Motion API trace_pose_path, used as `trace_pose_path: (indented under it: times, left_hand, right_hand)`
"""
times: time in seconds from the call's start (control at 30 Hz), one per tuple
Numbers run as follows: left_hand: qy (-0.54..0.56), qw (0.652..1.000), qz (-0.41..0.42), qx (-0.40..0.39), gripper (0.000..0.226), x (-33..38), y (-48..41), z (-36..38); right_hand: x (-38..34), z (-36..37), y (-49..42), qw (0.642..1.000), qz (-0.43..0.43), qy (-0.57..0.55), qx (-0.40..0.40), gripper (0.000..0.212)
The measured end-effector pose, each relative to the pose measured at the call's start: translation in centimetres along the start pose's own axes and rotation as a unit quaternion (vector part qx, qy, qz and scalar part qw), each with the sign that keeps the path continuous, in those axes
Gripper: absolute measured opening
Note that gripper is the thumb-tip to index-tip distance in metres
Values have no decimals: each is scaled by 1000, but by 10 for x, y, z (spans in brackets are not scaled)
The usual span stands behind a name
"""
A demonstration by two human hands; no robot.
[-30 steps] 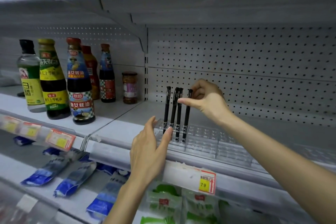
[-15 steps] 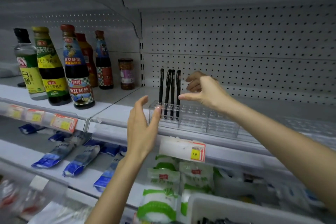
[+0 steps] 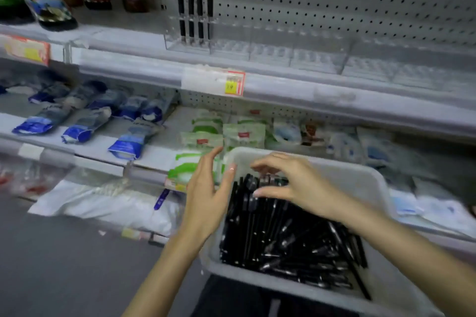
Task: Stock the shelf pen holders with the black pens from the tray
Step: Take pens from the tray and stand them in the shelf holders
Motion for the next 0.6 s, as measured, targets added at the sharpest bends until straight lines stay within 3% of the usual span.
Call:
trace_pose_path:
  times: [0.07,0.2,0.37,0.6]
  left_hand:
    - [-30,998,-24,-53,49,-8,8,11]
    - [-64,988,-58,-132,61,-21,16,27]
    - [-49,988,-74,-129,67,-28,24,29]
    - [-20,987,-98,-126,61,-32,24,29]
  right_hand:
    - [29,24,17,997,53,31,-52,60]
    - [64,53,31,987,78,93,-101,69]
    - [74,71,19,972,45,202,-111,83]
    - [76,87,15,980,25,188,-55,76]
Point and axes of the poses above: each hand's wrist, its own y-axis away from the middle knuckle, its own z-axis out of the palm, x = y × z, the point moved 1 cm from there along -y, towards the middle knuckle, and after that the axes turned 3 degrees about x, right-handed, at the moved point
